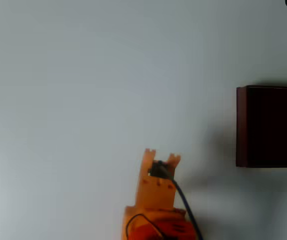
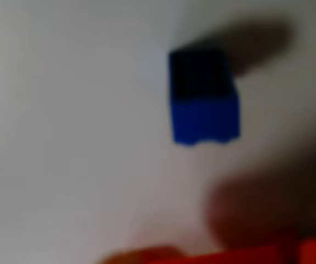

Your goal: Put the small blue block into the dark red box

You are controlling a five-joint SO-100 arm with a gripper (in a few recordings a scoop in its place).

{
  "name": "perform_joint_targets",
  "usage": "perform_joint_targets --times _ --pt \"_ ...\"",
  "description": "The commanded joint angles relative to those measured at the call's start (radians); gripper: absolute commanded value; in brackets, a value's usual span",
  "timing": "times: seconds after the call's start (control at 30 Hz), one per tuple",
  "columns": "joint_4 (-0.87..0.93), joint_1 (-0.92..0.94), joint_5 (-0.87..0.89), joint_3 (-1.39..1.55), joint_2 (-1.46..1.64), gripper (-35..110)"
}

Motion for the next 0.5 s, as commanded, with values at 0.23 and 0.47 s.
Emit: perform_joint_targets --times 0.23,0.47 --pt "-0.124 0.060 -0.017 0.152 0.041 29" --pt "-0.219 0.011 -0.011 0.150 -0.144 30"
